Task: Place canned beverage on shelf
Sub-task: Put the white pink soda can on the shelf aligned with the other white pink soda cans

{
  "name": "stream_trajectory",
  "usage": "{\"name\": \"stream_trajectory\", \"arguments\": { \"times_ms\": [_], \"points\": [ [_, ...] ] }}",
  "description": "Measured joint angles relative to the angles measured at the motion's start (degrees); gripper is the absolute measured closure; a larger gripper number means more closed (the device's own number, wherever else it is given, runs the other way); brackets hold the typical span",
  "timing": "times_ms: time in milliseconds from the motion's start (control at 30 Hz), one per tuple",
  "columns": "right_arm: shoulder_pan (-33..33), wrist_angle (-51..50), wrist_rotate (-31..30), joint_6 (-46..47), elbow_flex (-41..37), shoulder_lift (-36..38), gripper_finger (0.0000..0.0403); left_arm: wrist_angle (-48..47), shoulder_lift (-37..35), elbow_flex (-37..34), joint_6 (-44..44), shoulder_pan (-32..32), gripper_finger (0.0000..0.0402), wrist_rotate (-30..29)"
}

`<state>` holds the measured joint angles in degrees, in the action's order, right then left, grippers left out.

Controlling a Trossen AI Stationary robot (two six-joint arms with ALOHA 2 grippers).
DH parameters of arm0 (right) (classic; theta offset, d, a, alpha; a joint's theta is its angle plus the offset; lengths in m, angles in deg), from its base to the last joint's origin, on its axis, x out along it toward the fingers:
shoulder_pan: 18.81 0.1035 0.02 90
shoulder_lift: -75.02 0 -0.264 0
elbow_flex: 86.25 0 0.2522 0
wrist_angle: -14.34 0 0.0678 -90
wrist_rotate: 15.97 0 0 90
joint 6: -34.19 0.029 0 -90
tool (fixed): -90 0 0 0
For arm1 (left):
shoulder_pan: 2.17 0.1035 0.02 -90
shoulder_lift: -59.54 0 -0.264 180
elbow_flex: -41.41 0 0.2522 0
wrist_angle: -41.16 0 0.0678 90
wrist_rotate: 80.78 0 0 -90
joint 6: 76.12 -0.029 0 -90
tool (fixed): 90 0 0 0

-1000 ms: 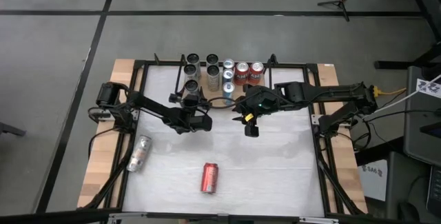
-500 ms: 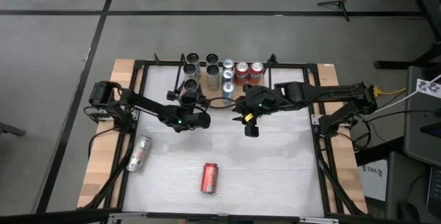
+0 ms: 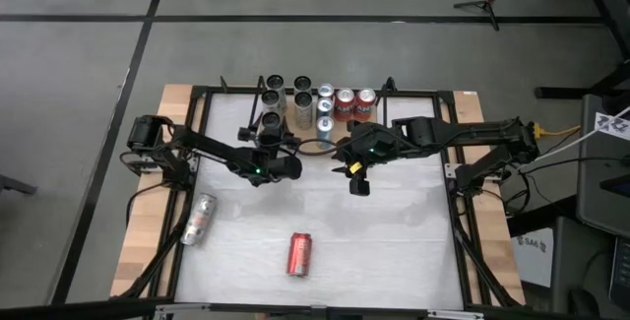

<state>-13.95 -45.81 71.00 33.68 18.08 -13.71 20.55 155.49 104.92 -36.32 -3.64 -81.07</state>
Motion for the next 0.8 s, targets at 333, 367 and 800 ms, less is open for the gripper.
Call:
{"name": "stream_trajectory", "arguments": {
  "times_ms": [333, 367, 800],
  "points": [
    [-0.01, -0.02, 0.0, 0.0, 0.0, 0.0, 0.0256, -0.01, 0.0, 1.21, -0.25, 0.01, 0.0082, 0.06],
    [-0.02, 0.0, 0.0, -0.02, 0.0, 0.0, 0.0256, 0.0, 0.0, 1.21, -0.91, 0.01, 0.0082, 0.09],
    [0.0, -0.02, 0.0, -0.02, 0.0, 0.0, 0.0256, 0.1, 0.0, 1.21, -5.36, -0.04, 0.0082, 0.21]
  ]
}}
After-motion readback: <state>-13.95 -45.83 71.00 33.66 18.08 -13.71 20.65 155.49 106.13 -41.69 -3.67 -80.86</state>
